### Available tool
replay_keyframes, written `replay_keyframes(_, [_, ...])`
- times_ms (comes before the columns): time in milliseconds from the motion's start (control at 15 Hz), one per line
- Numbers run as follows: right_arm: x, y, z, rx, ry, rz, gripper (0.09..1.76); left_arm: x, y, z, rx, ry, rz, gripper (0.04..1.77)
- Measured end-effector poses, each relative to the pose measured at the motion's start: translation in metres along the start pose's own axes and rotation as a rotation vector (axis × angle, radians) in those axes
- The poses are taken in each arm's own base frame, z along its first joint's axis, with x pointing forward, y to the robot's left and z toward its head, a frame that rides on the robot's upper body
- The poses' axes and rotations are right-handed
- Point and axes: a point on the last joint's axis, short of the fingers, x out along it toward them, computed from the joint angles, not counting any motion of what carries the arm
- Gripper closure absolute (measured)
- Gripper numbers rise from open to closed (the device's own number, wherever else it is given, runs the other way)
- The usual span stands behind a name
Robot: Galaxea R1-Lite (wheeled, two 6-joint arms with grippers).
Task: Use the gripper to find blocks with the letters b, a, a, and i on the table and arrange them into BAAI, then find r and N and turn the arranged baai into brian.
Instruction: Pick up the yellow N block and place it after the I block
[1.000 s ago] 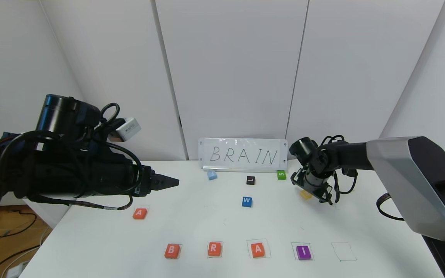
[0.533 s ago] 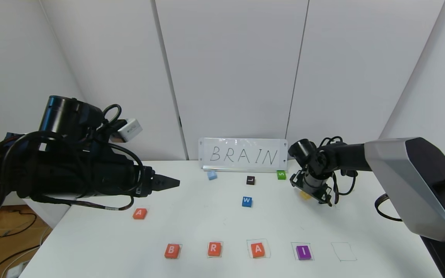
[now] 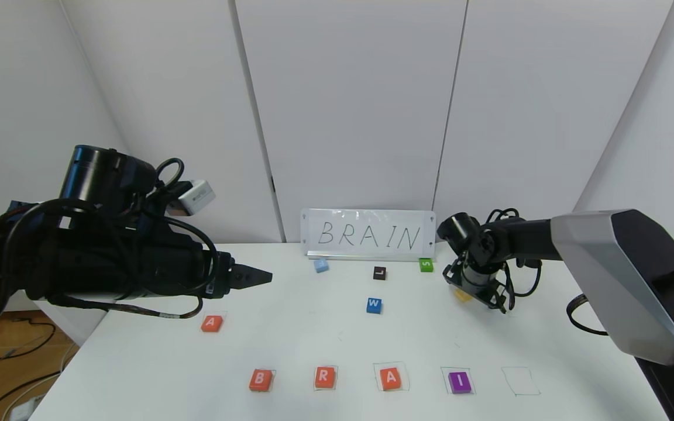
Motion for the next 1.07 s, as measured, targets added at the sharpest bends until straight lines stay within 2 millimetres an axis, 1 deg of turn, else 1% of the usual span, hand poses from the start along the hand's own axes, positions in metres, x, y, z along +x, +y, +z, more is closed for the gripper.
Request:
replay_keyframes(667, [-0.0006,0.003,-0.0063,-0.028,0.002,0.0,0.14,0.0011,0.0003,-0.0002,0.005,0.003,0.0,0.09])
replay_keyframes(1067, [0.0031,0.0028,-0.0082,-0.054,-0.037,-0.031,0.14,0.0016,0.0004,-0.0005,0.005,0.005,0.0,0.09])
